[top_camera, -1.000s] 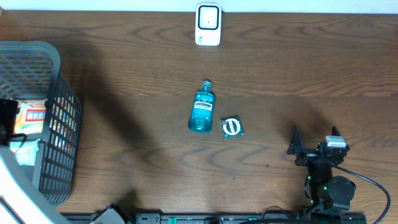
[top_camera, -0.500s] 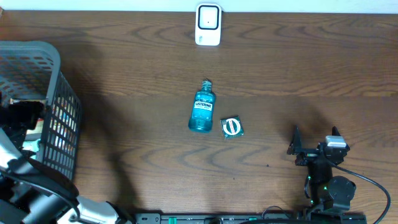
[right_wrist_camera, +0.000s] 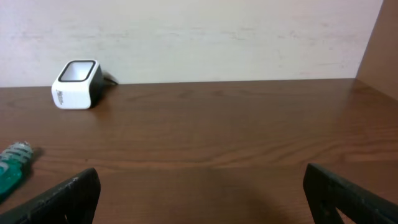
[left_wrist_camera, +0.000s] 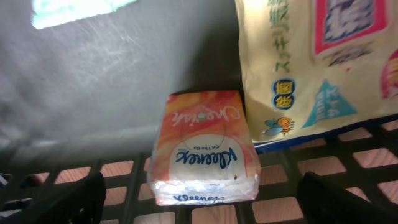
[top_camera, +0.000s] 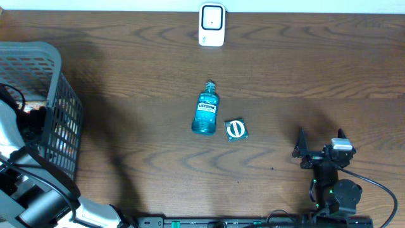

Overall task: Scan the item barcode
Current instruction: 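Reach the left gripper into the basket and grasp an orange Kleenex pack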

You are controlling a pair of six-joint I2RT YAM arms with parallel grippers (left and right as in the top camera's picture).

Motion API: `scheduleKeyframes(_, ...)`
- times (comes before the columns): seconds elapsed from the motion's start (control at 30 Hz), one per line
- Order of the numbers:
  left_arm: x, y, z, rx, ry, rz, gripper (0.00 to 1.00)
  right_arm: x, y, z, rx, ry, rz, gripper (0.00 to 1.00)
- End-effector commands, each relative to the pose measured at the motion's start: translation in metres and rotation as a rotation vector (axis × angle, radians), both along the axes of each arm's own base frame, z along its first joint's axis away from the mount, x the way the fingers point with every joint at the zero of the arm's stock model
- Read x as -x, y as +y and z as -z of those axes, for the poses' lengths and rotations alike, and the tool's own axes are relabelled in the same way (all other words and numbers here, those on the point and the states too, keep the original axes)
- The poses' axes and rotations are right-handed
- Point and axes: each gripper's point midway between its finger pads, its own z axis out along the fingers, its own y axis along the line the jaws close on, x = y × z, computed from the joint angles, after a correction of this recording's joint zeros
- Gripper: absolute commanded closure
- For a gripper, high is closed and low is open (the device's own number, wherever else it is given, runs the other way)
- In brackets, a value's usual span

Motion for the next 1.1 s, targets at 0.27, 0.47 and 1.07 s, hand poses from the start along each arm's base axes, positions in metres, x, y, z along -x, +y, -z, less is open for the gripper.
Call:
scheduleKeyframes(0.27,0.004,-0.012,0.040,0.011,0.020,0.001,0.02,0.000,0.000,0.001,-0.007,0.000,0.001,0.01)
scheduleKeyframes(0.47,0.009,-0.016,0.051,0.018,0.027,0.001,0.28,0.000,0.000,0.001,-0.007,0.000,0.001,0.01)
scheduleKeyframes(1.07,-0.003,0.020,-0.128,-0.280,-0.311,-0.045,0.48,0.000,0.000,0.001,-0.007,0.000,0.001,0.01)
